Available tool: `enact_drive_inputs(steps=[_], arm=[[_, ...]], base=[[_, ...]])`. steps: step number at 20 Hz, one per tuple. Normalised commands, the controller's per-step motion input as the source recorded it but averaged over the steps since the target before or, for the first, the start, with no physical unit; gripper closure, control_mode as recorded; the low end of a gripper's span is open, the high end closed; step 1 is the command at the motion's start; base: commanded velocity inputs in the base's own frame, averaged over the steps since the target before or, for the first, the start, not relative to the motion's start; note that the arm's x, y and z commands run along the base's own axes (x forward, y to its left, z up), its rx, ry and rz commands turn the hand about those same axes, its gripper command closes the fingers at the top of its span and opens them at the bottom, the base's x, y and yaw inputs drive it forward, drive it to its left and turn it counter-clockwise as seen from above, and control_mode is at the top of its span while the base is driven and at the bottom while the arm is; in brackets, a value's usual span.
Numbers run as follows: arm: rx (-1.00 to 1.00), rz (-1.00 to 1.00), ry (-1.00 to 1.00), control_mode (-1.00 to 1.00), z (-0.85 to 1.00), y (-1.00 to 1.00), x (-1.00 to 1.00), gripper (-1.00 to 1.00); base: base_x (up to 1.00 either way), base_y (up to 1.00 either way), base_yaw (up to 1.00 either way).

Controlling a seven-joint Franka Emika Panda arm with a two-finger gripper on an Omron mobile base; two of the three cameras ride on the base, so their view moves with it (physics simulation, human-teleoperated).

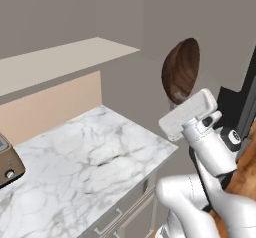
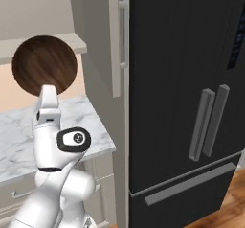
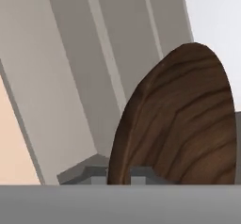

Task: Take the smaller bowl and place it next to the appetizer plate on the dining counter , and place the larger bowl next to the plate with cooked food.

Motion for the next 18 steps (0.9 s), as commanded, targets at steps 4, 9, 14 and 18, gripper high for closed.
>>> enact_drive_inputs(steps=[4, 9, 14, 18], arm=[[0.37, 0.08, 0.11, -1.00, 1.00, -0.06, -0.87, 1.00], [0.72, 0.19, 0.60, -1.00, 0.56, 0.02, -0.44, 1.00], [1.00, 0.28, 0.75, -1.00, -0.01, 0.03, -0.53, 1.00], [0.98, 0.36, 0.61, -1.00, -0.01, 0.06, -0.27, 1.00]], base=[[0.00, 0.00, 0.00], [0.00, 0.00, 0.00], [0.00, 0.00, 0.00], [0.00, 0.00, 0.00]])
